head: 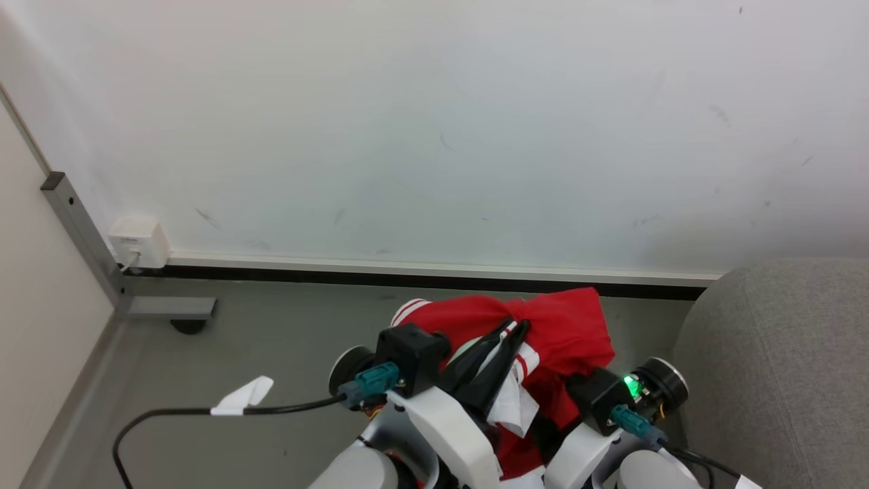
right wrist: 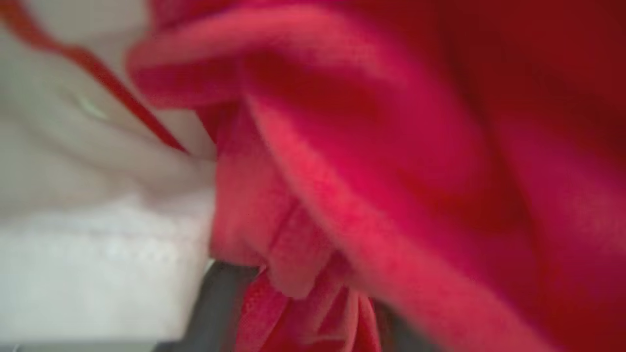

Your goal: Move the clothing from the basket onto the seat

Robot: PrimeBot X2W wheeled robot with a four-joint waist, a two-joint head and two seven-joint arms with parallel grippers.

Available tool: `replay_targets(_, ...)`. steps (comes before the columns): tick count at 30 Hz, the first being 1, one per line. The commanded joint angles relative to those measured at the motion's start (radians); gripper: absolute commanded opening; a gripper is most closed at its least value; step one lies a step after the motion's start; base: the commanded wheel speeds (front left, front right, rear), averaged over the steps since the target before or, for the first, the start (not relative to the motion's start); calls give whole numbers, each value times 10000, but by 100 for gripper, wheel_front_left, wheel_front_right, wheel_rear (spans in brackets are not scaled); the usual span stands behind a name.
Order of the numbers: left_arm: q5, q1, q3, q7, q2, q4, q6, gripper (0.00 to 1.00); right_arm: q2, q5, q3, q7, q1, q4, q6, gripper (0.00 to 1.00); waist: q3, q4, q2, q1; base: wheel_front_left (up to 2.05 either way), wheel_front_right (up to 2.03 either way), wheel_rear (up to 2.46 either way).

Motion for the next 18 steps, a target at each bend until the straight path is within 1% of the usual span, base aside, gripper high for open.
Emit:
replay_targets(1, -68, 75, 4, -48, -4, 15, -10, 0, 35, 321, 171, 6, 196, -66, -21, 0, -8, -28, -1, 0, 0, 0, 0)
replay_targets(4, -138, 197, 81, -96, 65, 87, 74, 0, 27, 697, 326, 4, 162, -336, -21, 0, 0, -91, -1, 0, 0, 0, 0)
replay_targets(10, -85, 317, 266, -286, 269, 294, 254, 0, 8, 975, 76, 3, 358, -880, -21, 0, 22, -151, -1, 0, 0, 0, 0)
replay_targets(15, -43, 455, 450, -608, 373, 586, 447, 0, -288, 1206, -331, 3, 516, -1553, -21, 0, 58, -212, -1, 0, 0, 0, 0)
replay_targets(16, 20, 478, 479, -709, 387, 665, 509, 20, -354, 1240, -411, 3, 544, -1664, -21, 0, 67, -228, -1, 0, 0, 0, 0)
replay_targets(17, 105, 477, 499, -849, 403, 744, 580, 47, -406, 1226, -505, 3, 564, -1751, -21, 0, 76, -246, -1, 0, 0, 0, 0)
replay_targets(18, 199, 521, 481, -1110, 417, 933, 609, 100, -513, 1170, -704, 3, 585, -1966, -21, 0, 95, -286, -1, 0, 0, 0, 0)
